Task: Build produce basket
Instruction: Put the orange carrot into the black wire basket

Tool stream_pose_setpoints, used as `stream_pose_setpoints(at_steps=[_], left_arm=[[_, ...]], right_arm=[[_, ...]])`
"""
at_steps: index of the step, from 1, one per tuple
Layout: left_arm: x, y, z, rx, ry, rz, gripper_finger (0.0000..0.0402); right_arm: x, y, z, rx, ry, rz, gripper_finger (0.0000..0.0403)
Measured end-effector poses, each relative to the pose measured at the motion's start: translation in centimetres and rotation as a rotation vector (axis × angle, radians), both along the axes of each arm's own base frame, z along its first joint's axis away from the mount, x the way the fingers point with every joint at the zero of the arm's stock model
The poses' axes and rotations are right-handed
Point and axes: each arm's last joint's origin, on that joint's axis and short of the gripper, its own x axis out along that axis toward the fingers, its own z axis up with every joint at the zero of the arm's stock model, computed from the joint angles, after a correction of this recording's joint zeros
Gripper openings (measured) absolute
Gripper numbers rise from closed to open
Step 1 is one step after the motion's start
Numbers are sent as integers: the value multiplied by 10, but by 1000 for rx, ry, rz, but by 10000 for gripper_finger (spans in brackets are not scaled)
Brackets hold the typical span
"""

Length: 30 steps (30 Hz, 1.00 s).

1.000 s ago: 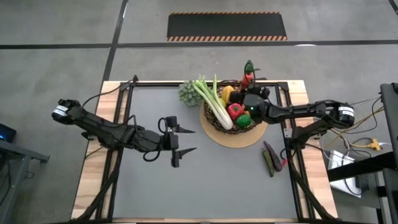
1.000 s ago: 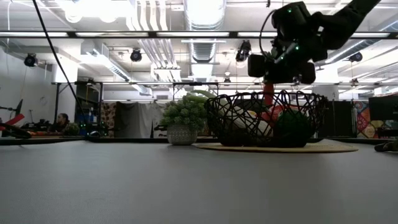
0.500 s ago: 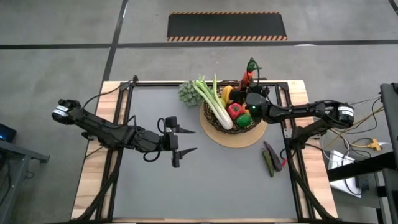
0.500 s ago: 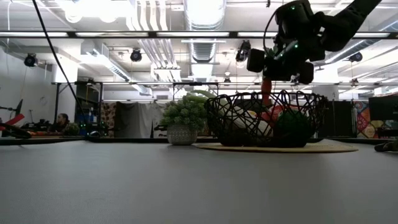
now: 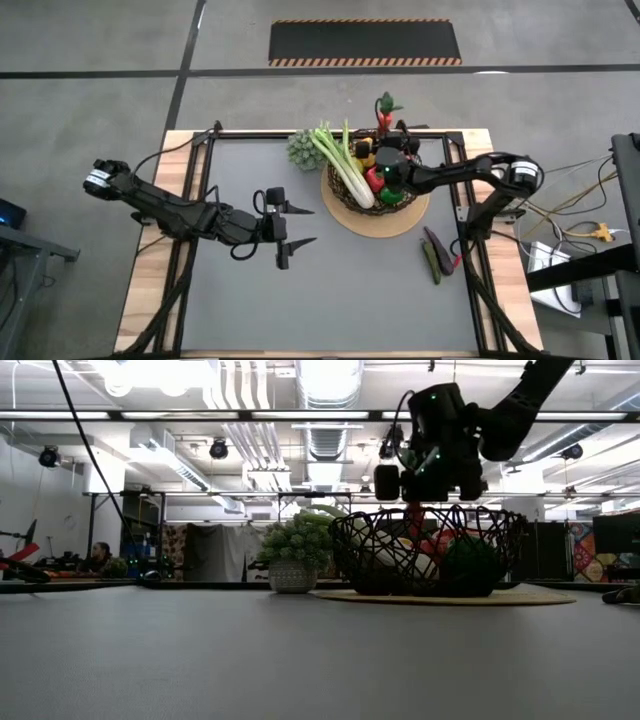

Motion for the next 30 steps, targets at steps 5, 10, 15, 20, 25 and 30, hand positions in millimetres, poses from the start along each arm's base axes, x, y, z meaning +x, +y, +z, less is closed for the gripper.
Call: stream_pose_setpoints(at_steps=[5, 10, 15, 20, 25, 30], left_arm=[[0, 0, 0, 1, 0, 0, 270], [0, 0, 0, 1, 0, 0, 270], [0, 0, 0, 1, 1, -1, 270], [0, 0, 0, 1, 0, 0, 270], [0, 0, 0, 1, 1, -1, 270], [0, 0, 0, -10, -1, 1, 270]], right_arm=[[0, 0, -2, 4, -2, -4, 64], [-1, 0, -6, 23, -12, -11, 64], [1, -1, -14, 39, -2, -14, 66], [3, -2, -25, 52, 26, -14, 82], [4, -2, -29, 58, 43, -14, 122], [4, -2, -28, 57, 41, -14, 174]])
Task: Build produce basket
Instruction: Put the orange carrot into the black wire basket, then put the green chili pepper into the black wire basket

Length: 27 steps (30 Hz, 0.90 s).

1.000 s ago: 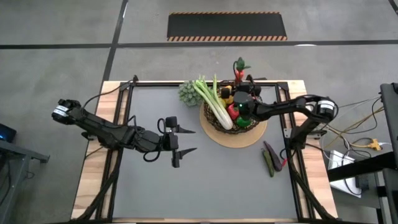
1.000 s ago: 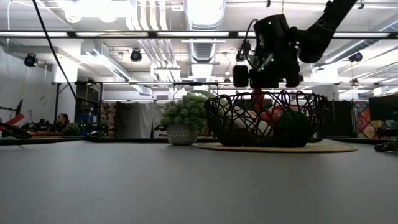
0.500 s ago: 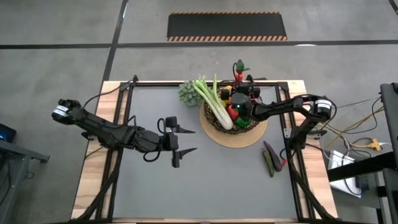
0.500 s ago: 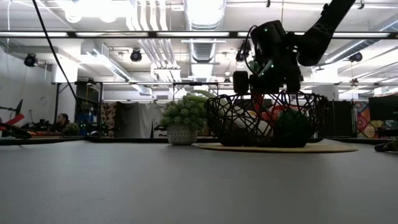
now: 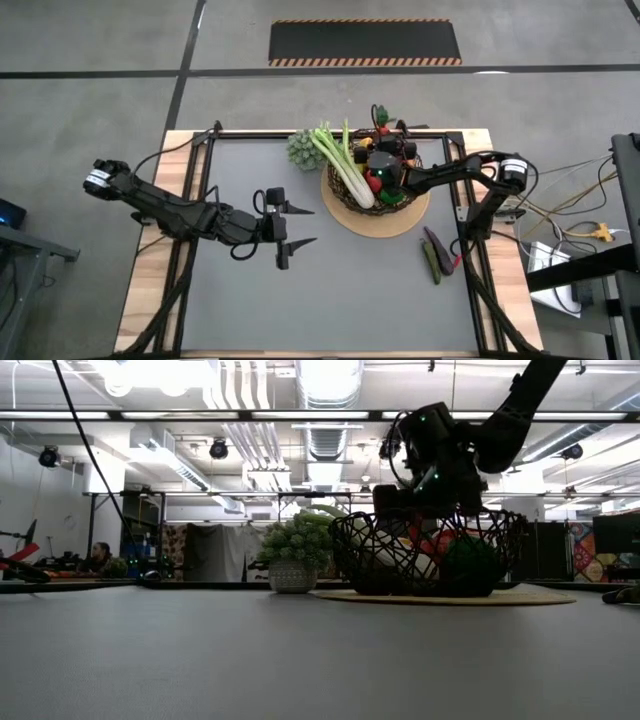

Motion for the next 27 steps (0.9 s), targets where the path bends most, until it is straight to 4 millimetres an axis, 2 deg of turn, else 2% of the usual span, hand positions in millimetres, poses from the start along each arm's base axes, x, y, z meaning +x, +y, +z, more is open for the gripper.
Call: stream_pose_setpoints(at_steps=[7, 12, 20, 24, 27], left_arm=[[0, 0, 0, -7, -1, 1, 270], [0, 0, 0, -7, -1, 1, 270], [0, 0, 0, -7, -2, 1, 270], [0, 0, 0, -7, -1, 3, 270], [0, 0, 0, -7, -1, 2, 270]], right_arm=[[1, 5, 7, -9, -1, 19, 236], [0, 14, 21, -31, 23, 55, 267], [-10, 37, 58, -60, 3, 125, 290], [-20, 59, 84, -83, 10, 213, 289], [-29, 80, 105, -78, -4, 355, 285]])
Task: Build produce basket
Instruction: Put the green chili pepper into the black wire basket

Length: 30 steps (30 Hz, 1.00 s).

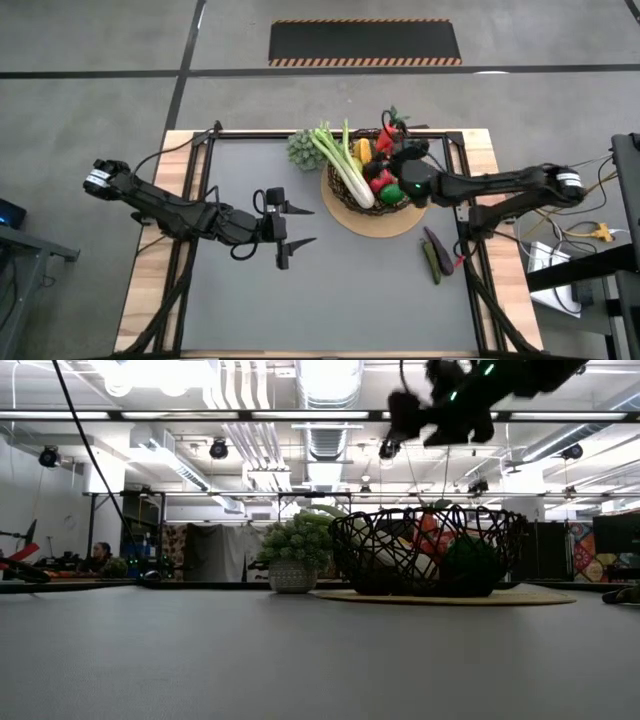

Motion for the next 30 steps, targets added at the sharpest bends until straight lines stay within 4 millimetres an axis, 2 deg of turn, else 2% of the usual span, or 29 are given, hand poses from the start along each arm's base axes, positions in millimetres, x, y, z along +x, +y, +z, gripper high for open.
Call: stream_pose_setpoints(at_steps=[3, 7, 12, 15, 19, 24, 30], left_arm=[[0, 0, -2, 2, 4, 0, 270], [0, 0, -4, 4, 10, 0, 270], [0, 0, -4, 4, 11, 0, 270], [0, 0, -4, 8, 12, -1, 270], [0, 0, -4, 8, 13, -1, 270], [0, 0, -4, 12, 14, -2, 270], [-1, 0, -5, 34, 25, -6, 270]], right_arm=[[-10, 20, 18, 92, -36, 197, 281], [-23, 38, 34, 373, -48, 471, 276], [-25, 56, 42, 741, 66, 701, 268], [-23, 70, 43, 908, 181, 760, 263], [-25, 87, 37, 1055, 389, 695, 258], [-34, 107, 14, 1210, 639, 446, 256], [-47, 135, -14, 1326, 809, 238, 256]])
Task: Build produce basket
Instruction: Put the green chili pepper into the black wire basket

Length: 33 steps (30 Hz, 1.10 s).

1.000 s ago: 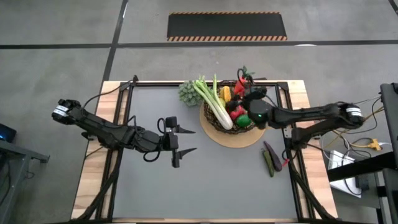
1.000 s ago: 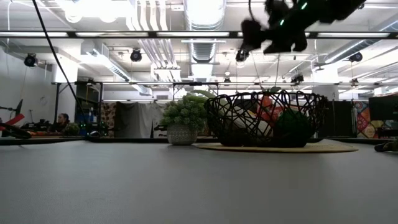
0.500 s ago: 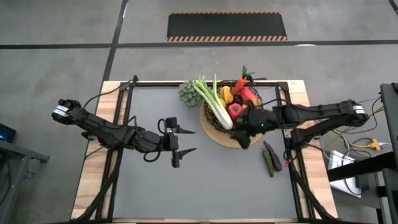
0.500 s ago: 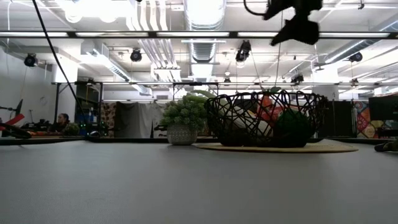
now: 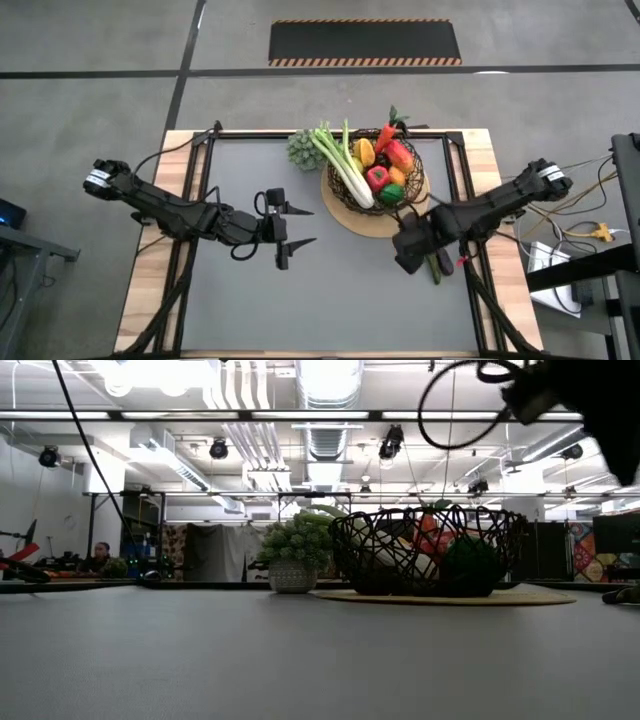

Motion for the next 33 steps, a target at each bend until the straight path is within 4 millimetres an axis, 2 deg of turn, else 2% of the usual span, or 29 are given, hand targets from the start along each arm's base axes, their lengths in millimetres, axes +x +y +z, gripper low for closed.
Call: stream_pose_setpoints(at_steps=[6, 14, 33], left_arm=[[0, 0, 0, 10, 1, -3, 270], [0, 0, 0, 25, 4, -5, 270], [0, 0, 0, 26, 4, -5, 270]], right_arm=[[-12, 14, -27, -49, 118, -89, 256], [-16, 16, -59, -124, 233, -107, 256], [1, 24, -108, -174, 340, -43, 255]])
